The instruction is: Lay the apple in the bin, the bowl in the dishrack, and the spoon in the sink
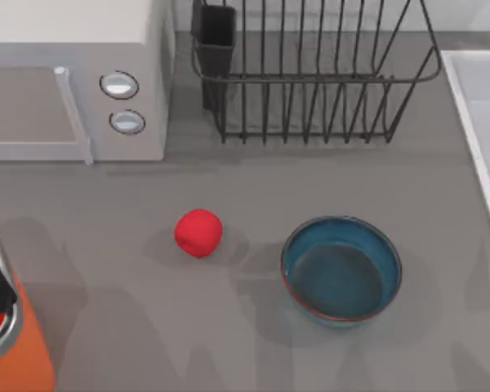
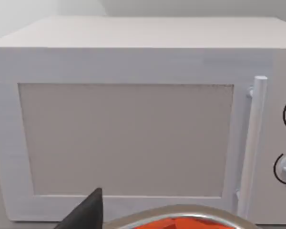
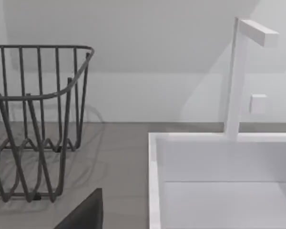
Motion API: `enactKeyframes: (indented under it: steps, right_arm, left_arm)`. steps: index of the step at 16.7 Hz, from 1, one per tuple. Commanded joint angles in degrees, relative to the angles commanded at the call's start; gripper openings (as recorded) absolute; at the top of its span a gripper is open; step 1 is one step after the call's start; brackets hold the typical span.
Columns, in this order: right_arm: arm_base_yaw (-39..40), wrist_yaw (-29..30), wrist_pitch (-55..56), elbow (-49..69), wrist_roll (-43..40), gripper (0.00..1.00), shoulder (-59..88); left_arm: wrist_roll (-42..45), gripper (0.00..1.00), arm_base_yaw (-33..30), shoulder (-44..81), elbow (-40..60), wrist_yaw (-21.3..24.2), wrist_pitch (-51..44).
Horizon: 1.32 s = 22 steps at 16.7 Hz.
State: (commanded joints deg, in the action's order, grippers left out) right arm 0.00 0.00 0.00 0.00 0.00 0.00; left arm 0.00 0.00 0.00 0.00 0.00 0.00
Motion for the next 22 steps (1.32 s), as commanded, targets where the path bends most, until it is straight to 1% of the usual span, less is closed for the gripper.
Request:
enactKeyframes:
  steps: [4,6,8,11,15,18,22]
  right_arm:
    - [0.0,0.0,0.0,0.0,0.0,1.0,0.0]
    - [0.0,0.0,0.0,0.0,0.0,1.0,0.0]
    - [0.0,0.0,0.0,0.0,0.0,1.0,0.0]
    - [0.0,0.0,0.0,0.0,0.0,1.0,0.0]
    - [0.0,0.0,0.0,0.0,0.0,1.0,0.0]
    - [0.0,0.0,0.0,0.0,0.0,1.0,0.0]
    - [0.0,0.0,0.0,0.0,0.0,1.0,0.0]
  left_arm:
    - [-0.7,1.0,-0.8,1.5,1.6,0.1,-1.0]
    - [-1.6,1.0,-2.5,5.2,5.6,0.1,-3.4]
    - [-2.0,1.0,-4.7,11.0,11.8,0.2,-7.1]
    - [-1.6,1.0,-8.3,24.1,24.7,0.1,-14.0]
    - [-0.8,1.0,-12.8,46.6,41.1,-0.5,-23.4]
    - [-1.3,1.0,-16.2,59.9,48.9,-0.3,-31.2]
    - [-3.0,1.0,-20.2,76.1,59.9,1.2,-41.1]
